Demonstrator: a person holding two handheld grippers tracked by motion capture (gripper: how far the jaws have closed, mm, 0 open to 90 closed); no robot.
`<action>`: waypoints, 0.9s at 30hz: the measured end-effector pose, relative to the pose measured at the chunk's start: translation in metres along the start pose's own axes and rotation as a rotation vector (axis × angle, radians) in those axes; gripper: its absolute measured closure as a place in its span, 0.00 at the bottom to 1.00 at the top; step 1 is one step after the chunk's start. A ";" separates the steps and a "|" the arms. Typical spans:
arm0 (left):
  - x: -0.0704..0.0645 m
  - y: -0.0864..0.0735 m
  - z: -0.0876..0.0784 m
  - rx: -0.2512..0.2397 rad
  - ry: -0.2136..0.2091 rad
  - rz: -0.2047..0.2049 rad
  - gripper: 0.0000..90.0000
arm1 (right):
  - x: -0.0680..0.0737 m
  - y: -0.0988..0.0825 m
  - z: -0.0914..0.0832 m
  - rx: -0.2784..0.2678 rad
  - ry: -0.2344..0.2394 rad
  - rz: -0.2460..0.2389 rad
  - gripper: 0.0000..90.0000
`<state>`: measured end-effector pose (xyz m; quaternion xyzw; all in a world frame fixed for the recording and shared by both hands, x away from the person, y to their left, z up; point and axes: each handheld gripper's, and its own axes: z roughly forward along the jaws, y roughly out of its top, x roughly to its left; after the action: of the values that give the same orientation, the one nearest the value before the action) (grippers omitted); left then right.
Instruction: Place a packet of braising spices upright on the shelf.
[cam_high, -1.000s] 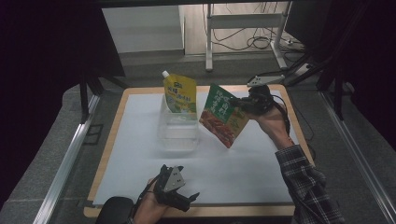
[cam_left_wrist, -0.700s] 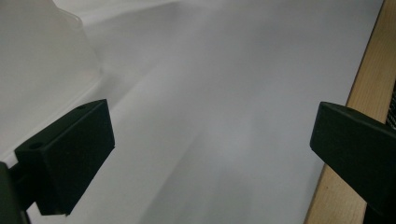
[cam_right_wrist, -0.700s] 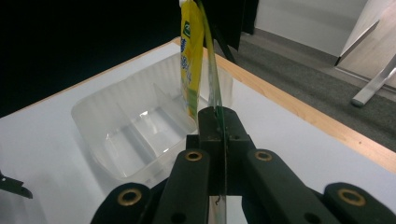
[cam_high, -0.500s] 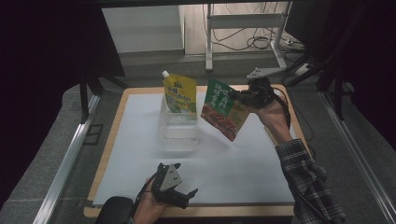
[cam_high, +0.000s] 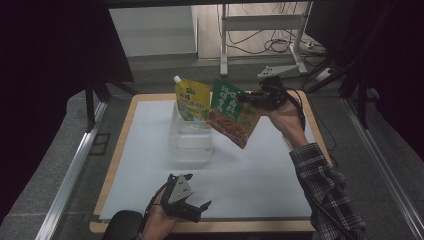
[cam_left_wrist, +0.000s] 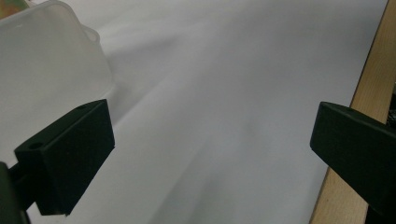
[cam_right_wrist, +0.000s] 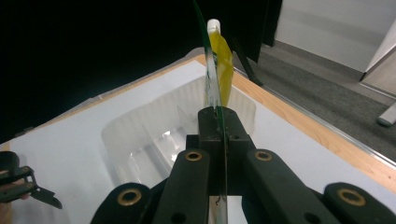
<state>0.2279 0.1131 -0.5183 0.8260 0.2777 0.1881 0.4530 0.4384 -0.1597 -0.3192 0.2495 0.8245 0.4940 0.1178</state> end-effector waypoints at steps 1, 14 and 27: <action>0.000 0.000 0.000 -0.001 -0.001 0.000 0.00 | 0.001 0.002 0.000 -0.002 0.005 -0.001 0.99; 0.001 0.001 -0.002 -0.018 -0.003 0.007 0.00 | 0.005 0.022 0.023 -0.015 0.062 -0.007 0.99; 0.001 0.001 -0.003 -0.024 -0.008 0.008 0.00 | 0.012 0.039 0.051 -0.023 0.108 -0.020 0.99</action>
<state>0.2274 0.1148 -0.5157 0.8222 0.2705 0.1901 0.4633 0.4620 -0.0995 -0.3096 0.2129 0.8265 0.5148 0.0811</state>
